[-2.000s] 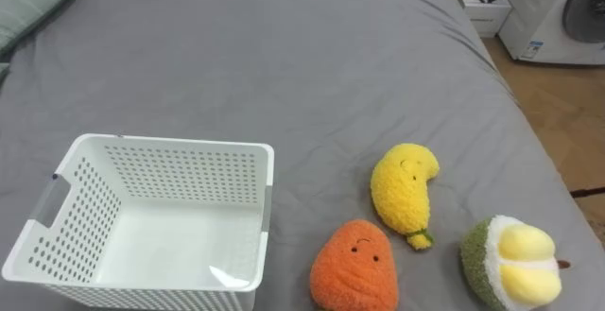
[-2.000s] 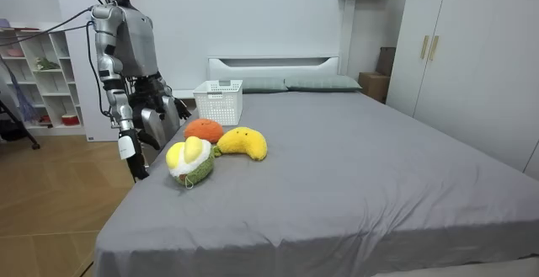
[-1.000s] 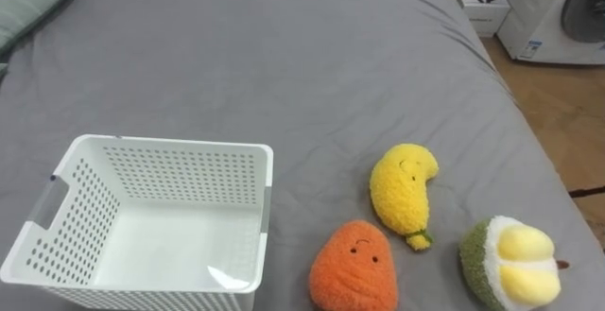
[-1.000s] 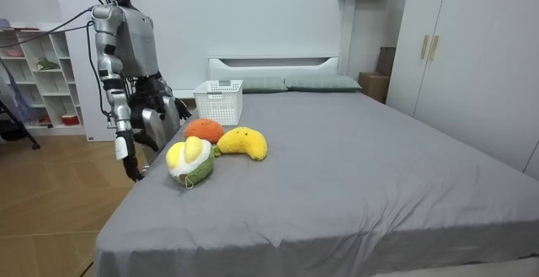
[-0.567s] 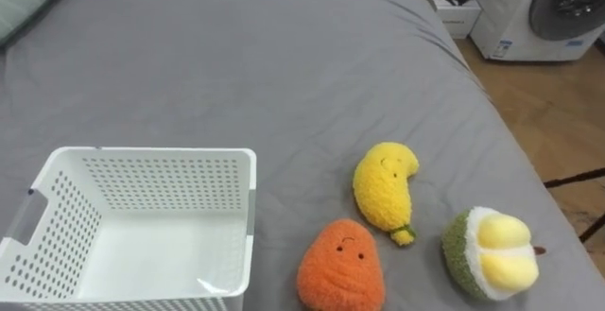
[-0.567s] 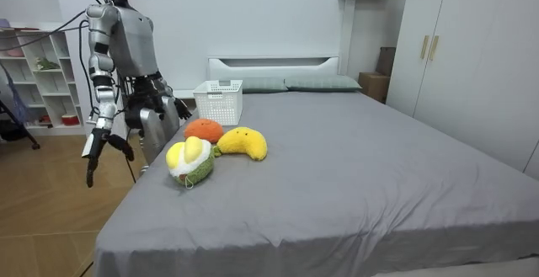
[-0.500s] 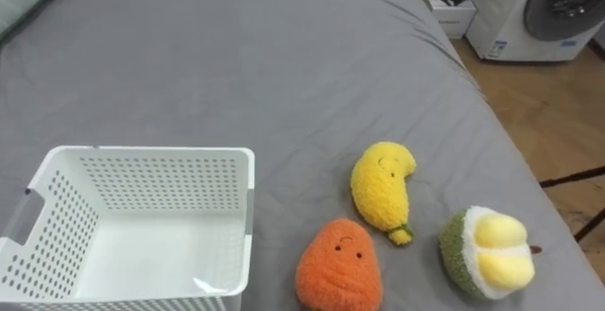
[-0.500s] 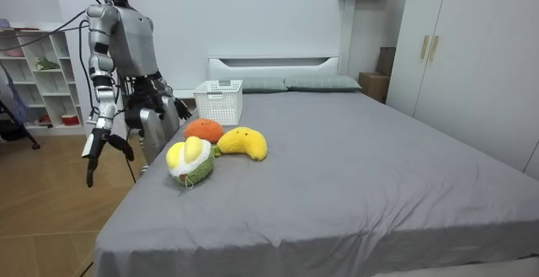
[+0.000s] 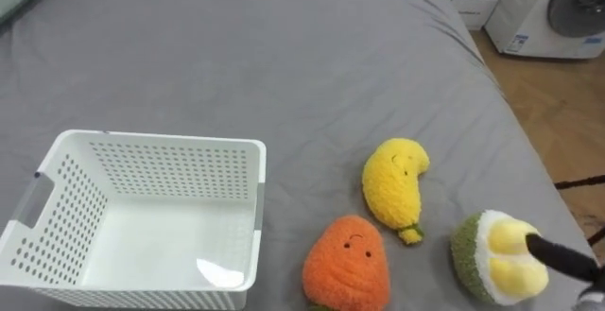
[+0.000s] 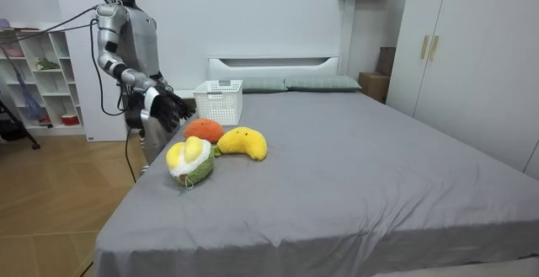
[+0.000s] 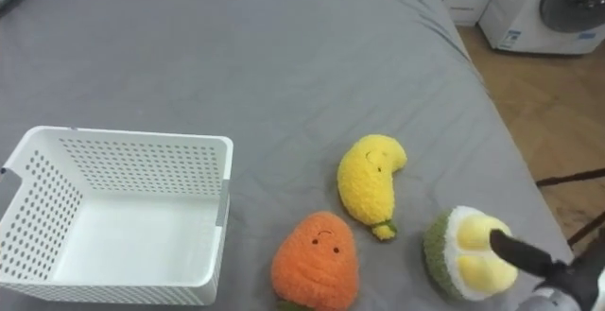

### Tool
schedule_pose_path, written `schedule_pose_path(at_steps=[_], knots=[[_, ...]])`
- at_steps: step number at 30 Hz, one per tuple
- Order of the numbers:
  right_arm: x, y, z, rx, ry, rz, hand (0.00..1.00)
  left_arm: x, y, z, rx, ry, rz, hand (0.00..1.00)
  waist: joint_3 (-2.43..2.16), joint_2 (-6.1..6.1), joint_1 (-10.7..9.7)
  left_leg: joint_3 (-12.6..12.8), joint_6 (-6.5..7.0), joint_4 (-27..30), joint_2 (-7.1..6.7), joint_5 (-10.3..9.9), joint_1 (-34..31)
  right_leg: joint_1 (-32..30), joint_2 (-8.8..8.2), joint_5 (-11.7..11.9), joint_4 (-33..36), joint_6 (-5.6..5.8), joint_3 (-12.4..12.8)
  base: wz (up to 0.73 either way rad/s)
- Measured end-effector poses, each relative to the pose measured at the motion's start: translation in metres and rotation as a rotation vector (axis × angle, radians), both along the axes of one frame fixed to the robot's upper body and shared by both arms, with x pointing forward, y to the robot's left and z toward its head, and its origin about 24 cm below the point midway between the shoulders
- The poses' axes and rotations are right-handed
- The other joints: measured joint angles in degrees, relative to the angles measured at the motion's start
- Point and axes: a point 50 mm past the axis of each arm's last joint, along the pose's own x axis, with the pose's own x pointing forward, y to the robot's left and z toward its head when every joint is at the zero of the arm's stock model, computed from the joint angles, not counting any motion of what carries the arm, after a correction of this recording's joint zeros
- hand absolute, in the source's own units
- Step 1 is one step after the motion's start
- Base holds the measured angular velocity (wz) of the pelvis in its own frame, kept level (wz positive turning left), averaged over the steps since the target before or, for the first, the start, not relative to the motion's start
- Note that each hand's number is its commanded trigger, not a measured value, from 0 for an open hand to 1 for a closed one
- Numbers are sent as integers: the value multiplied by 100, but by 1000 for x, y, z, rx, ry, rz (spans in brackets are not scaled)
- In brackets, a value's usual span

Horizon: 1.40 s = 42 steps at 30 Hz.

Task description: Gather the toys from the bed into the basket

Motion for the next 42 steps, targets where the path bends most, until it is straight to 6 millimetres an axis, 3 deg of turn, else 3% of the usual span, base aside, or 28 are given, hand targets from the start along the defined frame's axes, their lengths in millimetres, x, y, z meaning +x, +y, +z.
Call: schedule_pose_path(at_steps=[4,10,18,22,28,36,42], knots=[[13,12,13,-10,-63,92,0,-1,-2,-1,1,11,-15,0,-10,21,11,-2,-2,-35,-1,2,-21,11,-11,2,-2,3,-78,1],[22,28,14,17,-69,219,0,-2,-3,-1,0,35,-28,0,-29,60,13,18,0,-34,8,3,11,27,-19,4,33,6,-80,-1],[28,38,19,11,-80,353,0,-2,0,-1,-16,42,-38,0,-22,62,28,3,0,-34,11,2,49,90,-28,4,28,6,-32,0],[25,41,13,-28,-22,404,0,-1,0,0,-14,38,-39,0,-24,67,19,-9,0,6,6,2,43,60,-28,6,-7,4,-38,1],[7,43,-18,-14,170,430,0,0,-3,-1,-1,42,-29,0,-30,68,17,-49,0,3,7,2,40,97,-40,9,7,4,-92,2],[6,45,-23,-23,207,441,0,-3,-3,0,25,57,-42,0,-59,-5,43,-57,0,18,9,2,48,117,-44,12,12,3,-152,0],[-2,40,-34,-18,262,401,0,-2,-1,2,29,43,-55,0,-46,-30,146,-64,1,19,10,2,35,121,-45,14,22,4,-162,0]])
